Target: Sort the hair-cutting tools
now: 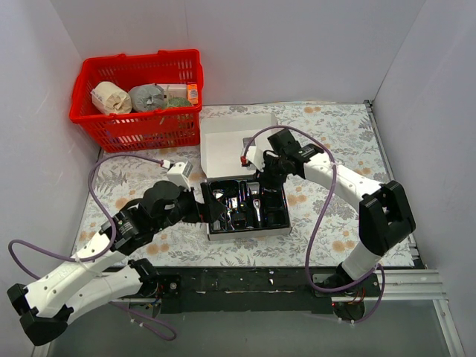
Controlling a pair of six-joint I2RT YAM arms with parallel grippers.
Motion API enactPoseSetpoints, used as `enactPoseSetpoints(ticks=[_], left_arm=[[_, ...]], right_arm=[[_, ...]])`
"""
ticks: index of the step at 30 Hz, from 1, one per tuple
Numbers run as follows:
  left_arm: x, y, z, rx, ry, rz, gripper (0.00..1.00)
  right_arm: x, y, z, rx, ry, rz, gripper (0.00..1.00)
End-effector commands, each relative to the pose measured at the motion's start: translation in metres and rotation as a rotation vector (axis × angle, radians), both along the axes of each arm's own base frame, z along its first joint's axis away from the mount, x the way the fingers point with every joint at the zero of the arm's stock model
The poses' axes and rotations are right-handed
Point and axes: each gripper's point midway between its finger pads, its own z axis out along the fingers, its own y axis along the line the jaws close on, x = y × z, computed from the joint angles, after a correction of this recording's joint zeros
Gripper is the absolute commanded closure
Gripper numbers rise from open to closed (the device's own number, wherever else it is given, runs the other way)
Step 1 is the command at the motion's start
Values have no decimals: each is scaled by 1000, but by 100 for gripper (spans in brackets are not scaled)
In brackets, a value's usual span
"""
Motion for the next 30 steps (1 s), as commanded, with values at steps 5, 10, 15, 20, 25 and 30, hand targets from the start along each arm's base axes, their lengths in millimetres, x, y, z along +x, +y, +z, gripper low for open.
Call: enactPoseSetpoints(ticks=[5, 10, 15, 20, 25, 30], left_arm=[[-11, -13, -3, -34, -25, -117, 2], [-12, -17, -7, -21, -29, -147, 2], [-14, -15, -5, -22, -44, -158, 2], [-14, -14, -4, -15, -58, -165, 2], [-13, -15, -4, -8, -63, -169, 2], [-16, -19, -1, -21, -60, -196, 2]], right_arm=[[-8, 13, 13, 66, 21, 146, 68], [-9, 9, -2, 21, 53, 156, 67], [-2, 5, -14, -14, 64, 148, 65], [5, 3, -18, -34, 81, 142, 60], [7, 1, -20, -36, 85, 139, 53], [9, 1, -16, -32, 73, 138, 47]])
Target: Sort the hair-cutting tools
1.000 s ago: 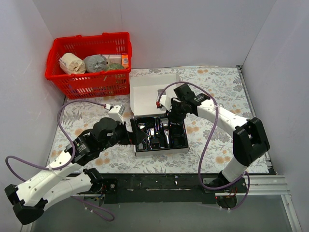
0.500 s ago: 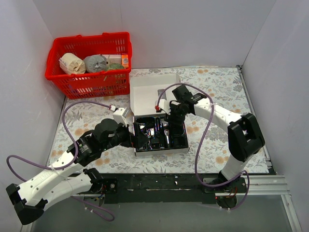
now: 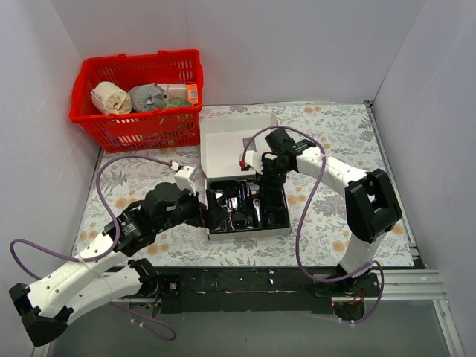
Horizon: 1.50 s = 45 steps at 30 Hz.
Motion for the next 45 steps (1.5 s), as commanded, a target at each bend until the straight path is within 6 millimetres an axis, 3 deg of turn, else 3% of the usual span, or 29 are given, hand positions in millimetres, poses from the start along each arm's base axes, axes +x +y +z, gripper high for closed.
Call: enactPoseSetpoints(ticks=[1, 7, 17, 24, 27, 30, 32, 33, 34, 35, 38, 43, 45], left_arm=[[-5, -5, 5, -15, -12, -47, 2], [-5, -5, 3, -18, -7, -45, 2], [-6, -5, 1, -16, -2, -46, 2], [-5, -6, 8, -31, -7, -41, 2], [-4, -7, 14, -43, -10, -37, 2], [-2, -6, 18, -39, -8, -22, 2], [-2, -6, 19, -38, -2, -19, 2], [3, -3, 19, -30, -9, 12, 2], [4, -2, 22, -33, -11, 26, 2], [4, -2, 22, -35, -7, 32, 2], [9, 4, 27, -37, -7, 78, 2], [10, 8, 33, -55, 1, 119, 2], [10, 10, 32, -61, 11, 135, 2]], right_arm=[[9, 5, 17, 27, -40, 21, 44], [11, 7, 22, 45, -58, 25, 35], [18, 9, 30, 49, -87, 1, 30], [7, 13, 72, 74, -172, -58, 28], [6, 13, 94, 112, -220, -160, 28], [4, 9, 104, 146, -191, -325, 34], [-1, 6, 104, 152, -124, -453, 46], [-5, 5, 102, 150, -89, -483, 55], [-9, 7, 97, 158, -35, -537, 84], [-13, 8, 92, 156, 1, -561, 98], [-20, 6, 71, 154, 72, -676, 99], [-20, 14, 57, 249, 135, -834, 99], [-22, 6, 45, 232, 131, -889, 99]])
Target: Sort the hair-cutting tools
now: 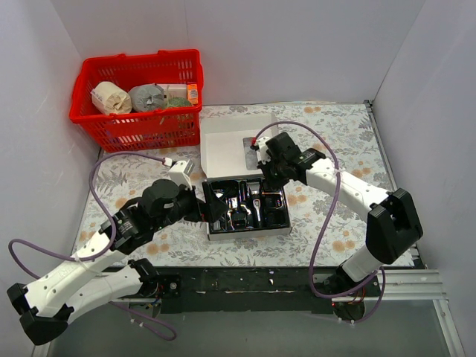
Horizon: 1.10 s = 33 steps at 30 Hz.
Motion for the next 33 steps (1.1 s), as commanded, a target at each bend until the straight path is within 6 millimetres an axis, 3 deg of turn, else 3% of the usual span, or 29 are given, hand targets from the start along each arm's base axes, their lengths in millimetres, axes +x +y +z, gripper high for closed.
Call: enactPoseSetpoints(ticks=[1, 7, 25, 33], left_arm=[[1, 8, 13, -29, 3, 61, 2], [1, 11, 4, -26, 34, 89, 2], [5, 13, 1, 6, 37, 107, 2], [7, 13, -1, 11, 32, 108, 2]], right_arm=[[4, 1, -9, 82, 25, -203, 99], [5, -15, -32, -1, 35, -278, 99], [36, -9, -51, -29, -23, -316, 99], [34, -12, -63, -56, -8, -317, 99]])
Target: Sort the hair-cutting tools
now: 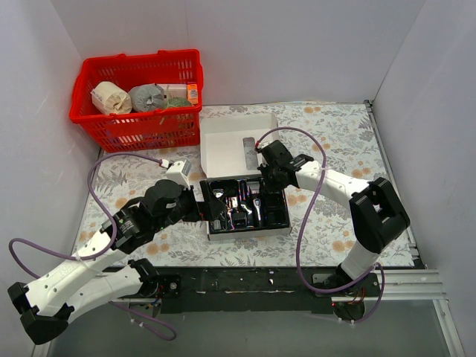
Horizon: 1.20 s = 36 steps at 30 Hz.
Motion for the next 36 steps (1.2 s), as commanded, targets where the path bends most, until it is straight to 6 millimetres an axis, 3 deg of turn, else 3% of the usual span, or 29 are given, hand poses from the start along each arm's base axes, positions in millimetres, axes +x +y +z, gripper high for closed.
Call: enactPoseSetpoints(ticks=[1, 6, 11, 15, 16, 18, 19, 22, 23, 25, 26, 27, 28, 29, 30, 31, 33, 34, 36], left_arm=[[3, 0, 11, -10, -28, 6, 2], [14, 1, 19, 16, -61, 36, 2], [31, 5, 49, 32, -111, 107, 2], [54, 12, 60, 90, -148, 216, 2], [63, 14, 53, 129, -143, 256, 2], [78, 27, 55, 174, -154, 354, 2], [86, 27, 47, 204, -135, 371, 2], [113, 39, 41, 186, -86, 418, 2], [126, 40, 34, 183, -62, 426, 2], [148, 65, 26, 181, -27, 496, 2], [162, 68, 16, 192, -14, 504, 2], [175, 85, 11, 197, 5, 546, 2], [186, 88, 9, 190, 14, 559, 2], [193, 90, 2, 189, 33, 562, 2], [205, 99, -13, 205, 68, 583, 2], [216, 100, -13, 186, 53, 592, 2], [231, 108, -28, 178, 61, 618, 2], [237, 111, -29, 159, 57, 630, 2], [252, 113, -32, 114, 43, 634, 2]], right_arm=[[19, 1, 3, 5, -57, -33, 99], [17, 0, 36, 33, -106, -25, 99], [17, -7, 86, 66, -201, -26, 97], [17, -20, 125, 96, -318, -53, 80], [15, -26, 140, 114, -358, -68, 68], [18, -38, 156, 109, -424, -118, 56], [16, -47, 164, 119, -455, -144, 45], [24, -69, 181, 149, -524, -231, 29], [26, -71, 182, 161, -519, -235, 28], [36, -86, 179, 132, -500, -272, 32], [43, -92, 187, 124, -512, -304, 37], [49, -97, 181, 100, -495, -325, 44], [57, -107, 181, 88, -497, -359, 59], [63, -109, 185, 100, -503, -367, 68], [70, -110, 179, 97, -488, -373, 79], [80, -120, 181, 103, -496, -404, 98], [94, -125, 172, 114, -478, -433, 99], [105, -136, 171, 126, -485, -464, 99], [119, -137, 156, 156, -449, -465, 99]])
